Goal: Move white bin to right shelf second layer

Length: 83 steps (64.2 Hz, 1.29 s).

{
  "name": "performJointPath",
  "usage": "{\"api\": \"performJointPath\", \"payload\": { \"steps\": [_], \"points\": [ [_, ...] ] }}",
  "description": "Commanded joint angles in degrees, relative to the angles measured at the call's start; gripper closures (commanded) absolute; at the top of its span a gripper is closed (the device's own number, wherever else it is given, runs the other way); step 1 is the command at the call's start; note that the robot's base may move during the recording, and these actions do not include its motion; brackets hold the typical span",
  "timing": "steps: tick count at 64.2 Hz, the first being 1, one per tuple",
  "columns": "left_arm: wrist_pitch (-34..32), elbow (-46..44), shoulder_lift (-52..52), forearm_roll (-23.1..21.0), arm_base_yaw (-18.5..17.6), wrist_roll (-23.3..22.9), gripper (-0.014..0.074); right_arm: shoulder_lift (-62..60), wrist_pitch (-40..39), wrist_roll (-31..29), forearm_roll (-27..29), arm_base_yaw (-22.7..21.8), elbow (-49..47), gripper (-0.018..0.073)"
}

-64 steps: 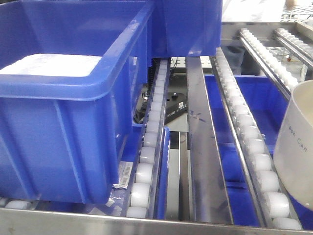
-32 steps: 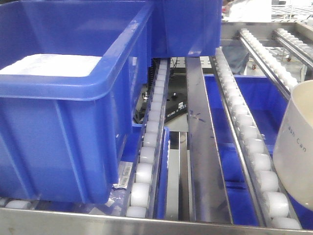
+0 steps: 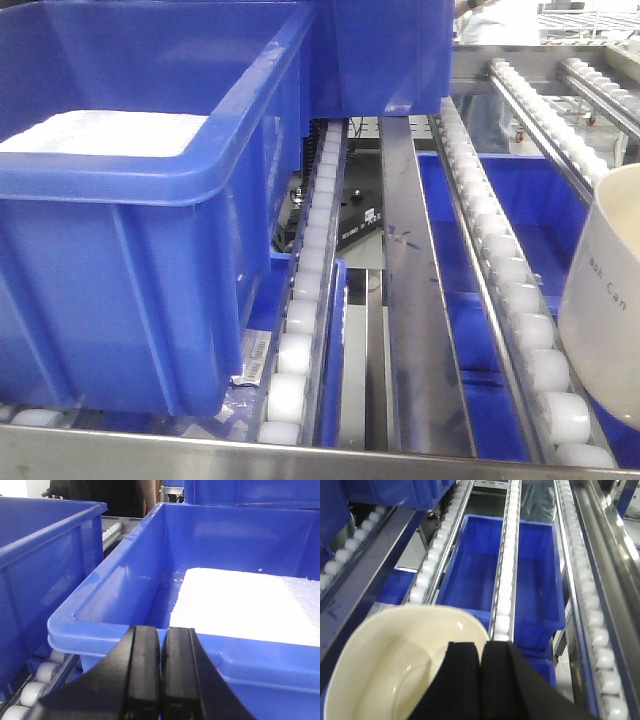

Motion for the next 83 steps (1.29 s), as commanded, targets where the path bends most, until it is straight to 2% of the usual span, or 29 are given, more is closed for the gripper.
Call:
{"api": "performJointPath", "payload": {
  "steps": [1,17,22,27,32,39,47,49,58,68,83],
  "points": [
    [-4.8,1.6,-0.9,-0.3,0.0,-0.3,0.0512,0.1,-5.5,0.1,0.2,0.1,-0.5,0.051],
    [-4.8,1.6,-0.9,-0.3,0.0,-0.3,0.0512,0.1,-5.1,0.1,0.2,0.1,0.2,0.051],
    [-4.8,1.6,-0.9,-0.3,0.0,-0.3,0.0512,-0.1,-7.3,0.1,0.2,0.1,1.3,0.051],
    [-4.8,1.6,-0.9,-0.3,0.0,-0.3,0.0512,-1.8,-13.0,0.1,-0.9,0.0,3.9,0.051],
    [-4.8,1.6,-0.9,-0.3,0.0,-0.3,0.0512,-4.6,-22.0,0.1,-3.2,0.0,8.2,0.051],
    [-4.8,1.6,-0.9,-0.3,0.0,-0.3,0.0512,-8.7,-27.9,0.1,-3.7,0.0,13.8,0.051],
    [-4.8,1.6,-0.9,-0.3,0.0,-0.3,0.0512,-12.1,-27.7,0.4,-3.7,0.0,18.0,0.051],
    [-4.8,1.6,-0.9,-0.3,0.0,-0.3,0.0512,-13.0,-24.6,0.6,-3.7,0.0,17.8,0.051],
    [-4.8,1.6,-0.9,-0.3,0.0,-0.3,0.0512,-17.6,-20.5,0.7,-4.0,0.0,17.9,0.051],
    [-4.8,1.6,-0.9,-0.3,0.0,-0.3,0.0512,-17.4,-21.3,3.1,-4.5,0.0,17.9,0.051],
    [-4.8,1.6,-0.9,-0.3,0.0,-0.3,0.0512,-17.3,-21.4,3.2,-4.2,0.0,17.8,0.051]
  ]
}}
